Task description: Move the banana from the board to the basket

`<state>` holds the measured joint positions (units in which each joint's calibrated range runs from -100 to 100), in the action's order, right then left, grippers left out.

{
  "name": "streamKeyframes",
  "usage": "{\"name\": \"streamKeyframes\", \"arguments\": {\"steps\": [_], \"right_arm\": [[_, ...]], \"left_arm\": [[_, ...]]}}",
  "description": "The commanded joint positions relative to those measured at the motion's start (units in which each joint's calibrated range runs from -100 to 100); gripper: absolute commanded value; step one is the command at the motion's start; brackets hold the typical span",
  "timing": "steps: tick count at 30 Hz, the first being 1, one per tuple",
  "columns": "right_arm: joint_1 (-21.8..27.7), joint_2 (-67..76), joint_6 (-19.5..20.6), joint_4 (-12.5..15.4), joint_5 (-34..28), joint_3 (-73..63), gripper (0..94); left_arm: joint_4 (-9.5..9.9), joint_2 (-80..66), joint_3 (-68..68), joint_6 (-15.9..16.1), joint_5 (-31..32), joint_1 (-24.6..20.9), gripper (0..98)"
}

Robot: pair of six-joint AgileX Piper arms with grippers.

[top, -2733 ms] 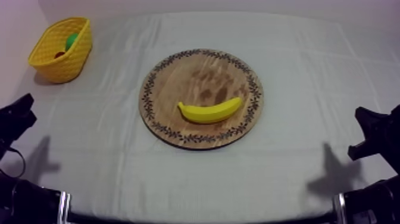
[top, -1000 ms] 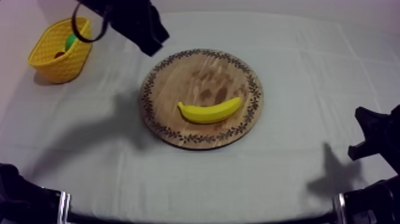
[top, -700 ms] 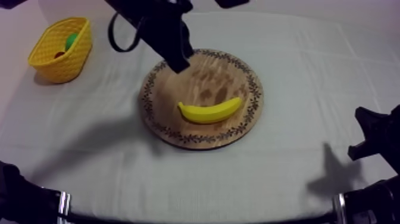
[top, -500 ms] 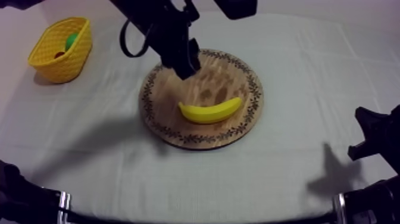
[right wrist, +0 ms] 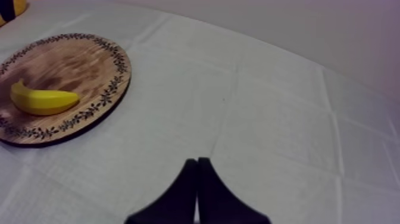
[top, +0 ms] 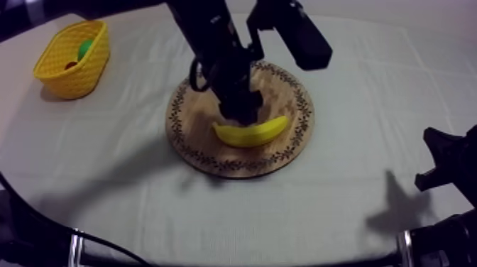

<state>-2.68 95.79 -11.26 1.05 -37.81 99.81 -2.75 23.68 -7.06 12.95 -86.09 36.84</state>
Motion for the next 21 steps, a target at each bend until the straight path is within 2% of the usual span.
{"name": "streamKeyframes", "arguments": {"steps": [1,21], "right_arm": [[0.0,0.0,0.0,0.0,0.0,0.0,0.2],[0.0,0.0,0.0,0.0,0.0,0.0,0.2]], "left_arm": [[-0.16,3.4,-1.0,0.2,-0.1,0.1,77.0],[-2.68,20.1,-8.2,3.8,-0.2,0.1,71.1]]}}
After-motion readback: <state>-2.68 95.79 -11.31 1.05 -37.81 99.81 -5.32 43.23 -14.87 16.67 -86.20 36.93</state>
